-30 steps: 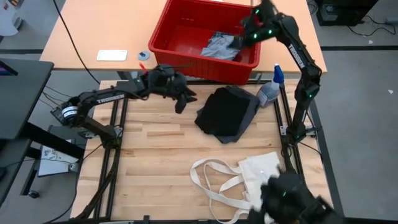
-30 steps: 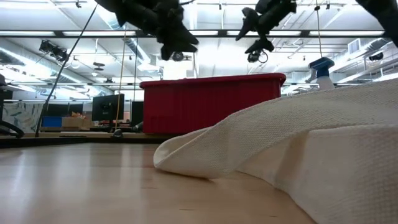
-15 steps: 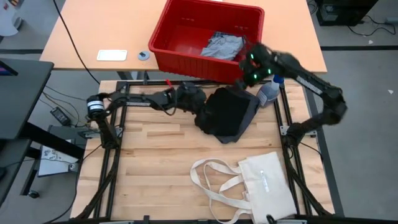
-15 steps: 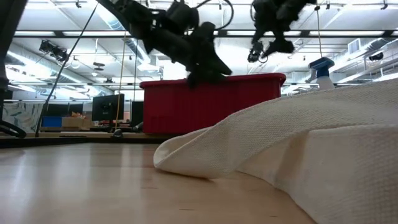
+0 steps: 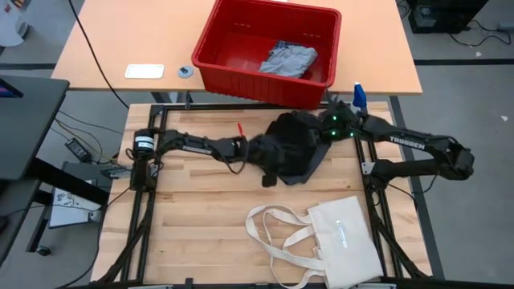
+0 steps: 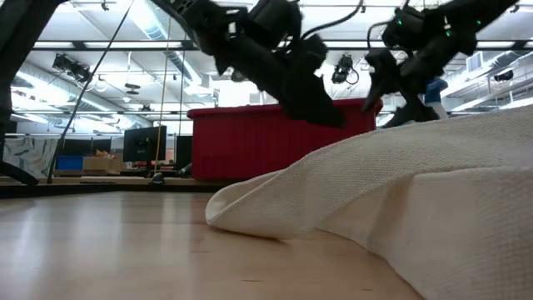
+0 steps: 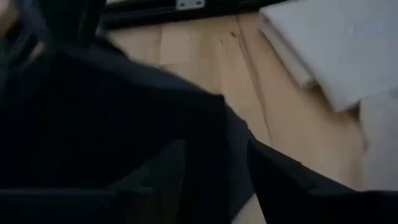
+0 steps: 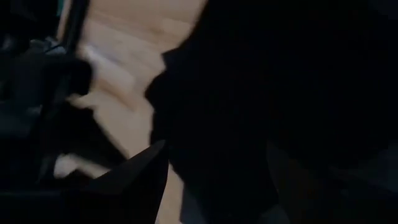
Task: Fold laundry
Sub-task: Put the black shirt into the red organizer bin
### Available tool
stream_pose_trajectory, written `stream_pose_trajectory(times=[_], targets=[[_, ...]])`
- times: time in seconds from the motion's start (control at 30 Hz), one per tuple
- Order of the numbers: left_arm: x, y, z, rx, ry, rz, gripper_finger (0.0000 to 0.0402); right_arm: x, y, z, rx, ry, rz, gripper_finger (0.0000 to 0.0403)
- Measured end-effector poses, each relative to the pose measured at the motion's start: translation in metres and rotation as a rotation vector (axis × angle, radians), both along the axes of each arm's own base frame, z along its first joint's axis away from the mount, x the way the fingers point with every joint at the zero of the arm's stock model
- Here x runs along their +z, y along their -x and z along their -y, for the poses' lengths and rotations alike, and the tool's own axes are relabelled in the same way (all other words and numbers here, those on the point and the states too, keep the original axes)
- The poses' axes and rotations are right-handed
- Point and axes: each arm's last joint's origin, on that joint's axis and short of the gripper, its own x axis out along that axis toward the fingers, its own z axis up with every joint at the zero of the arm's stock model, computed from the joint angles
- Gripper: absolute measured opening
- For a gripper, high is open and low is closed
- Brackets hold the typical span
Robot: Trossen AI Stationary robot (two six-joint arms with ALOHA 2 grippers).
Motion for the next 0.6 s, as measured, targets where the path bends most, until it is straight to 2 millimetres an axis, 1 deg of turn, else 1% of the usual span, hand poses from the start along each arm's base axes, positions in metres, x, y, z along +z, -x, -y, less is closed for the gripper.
stream_pose_trajectory(times=[0.07, 0.13, 0.23, 0.37, 0.47, 0.6], targets=[[-0.002, -0.013, 0.01, -0.022, -0.102, -0.001, 0.0199, -0.009, 0.002, -0.003, -0.018, -0.036, 0.003, 0.0276], [-0.009, -0.022, 0.017, -0.006, -0.167, -0.029, 0.0229, -0.014, 0.002, -0.007, 0.002, -0.086, 0.018, 0.0276], [-0.02, -0.034, 0.021, 0.043, -0.238, -0.057, 0.0278, -0.014, -0.001, -0.015, 0.04, -0.108, 0.033, 0.0276], [-0.031, -0.039, 0.024, 0.025, -0.298, -0.108, 0.033, -0.01, -0.002, -0.023, 0.052, -0.104, 0.048, 0.0276], [-0.036, -0.037, 0.026, 0.013, -0.299, -0.149, 0.0343, -0.006, -0.002, -0.029, 0.047, -0.089, 0.058, 0.0275], [-0.049, -0.035, 0.027, 0.001, -0.297, -0.218, 0.0345, 0.0, -0.002, -0.035, 0.031, -0.061, 0.087, 0.0275]])
